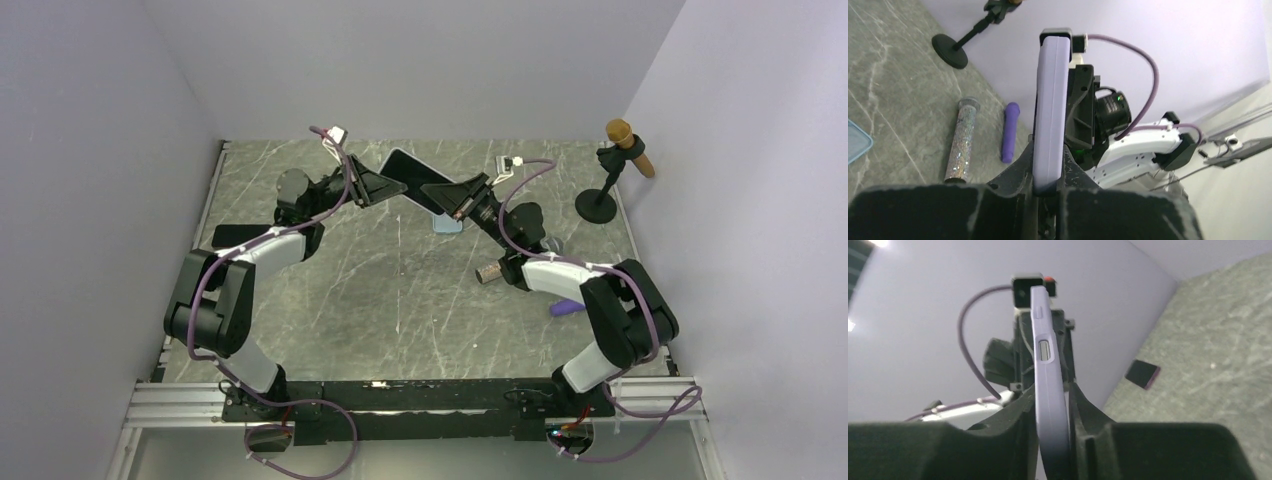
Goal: Take the phone out of the phone case
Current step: Pick up the phone case from the center of the board.
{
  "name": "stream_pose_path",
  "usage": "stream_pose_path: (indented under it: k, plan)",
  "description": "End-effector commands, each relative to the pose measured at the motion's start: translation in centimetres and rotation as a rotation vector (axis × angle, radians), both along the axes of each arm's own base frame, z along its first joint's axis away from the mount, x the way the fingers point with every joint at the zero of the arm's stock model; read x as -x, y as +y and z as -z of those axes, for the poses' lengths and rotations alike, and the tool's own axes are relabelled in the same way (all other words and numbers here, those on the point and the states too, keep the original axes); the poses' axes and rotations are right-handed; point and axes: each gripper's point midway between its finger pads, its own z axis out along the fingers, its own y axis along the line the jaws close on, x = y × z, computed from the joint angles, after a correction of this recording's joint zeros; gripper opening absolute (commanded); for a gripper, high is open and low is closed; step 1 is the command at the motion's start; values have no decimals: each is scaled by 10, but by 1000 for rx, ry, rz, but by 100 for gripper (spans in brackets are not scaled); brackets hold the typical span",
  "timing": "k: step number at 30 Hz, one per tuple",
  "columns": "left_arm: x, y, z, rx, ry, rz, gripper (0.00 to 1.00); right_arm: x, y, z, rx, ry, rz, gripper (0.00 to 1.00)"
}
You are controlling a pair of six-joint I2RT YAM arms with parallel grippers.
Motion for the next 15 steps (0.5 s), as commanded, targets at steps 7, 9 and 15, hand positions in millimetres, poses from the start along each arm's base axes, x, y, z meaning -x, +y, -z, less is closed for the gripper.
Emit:
stream_pose_path:
  k: [7,9,15]
  plan:
    - [16,-12,-16,-132,-230,115,0,20,-24,44,538,19,-94,70]
    - [20,-15,-17,-139,-243,146,0,29,-34,43,569,-2,-172,70]
    - [45,-38,-16,-188,-299,285,0,58,-39,34,621,-66,-428,68]
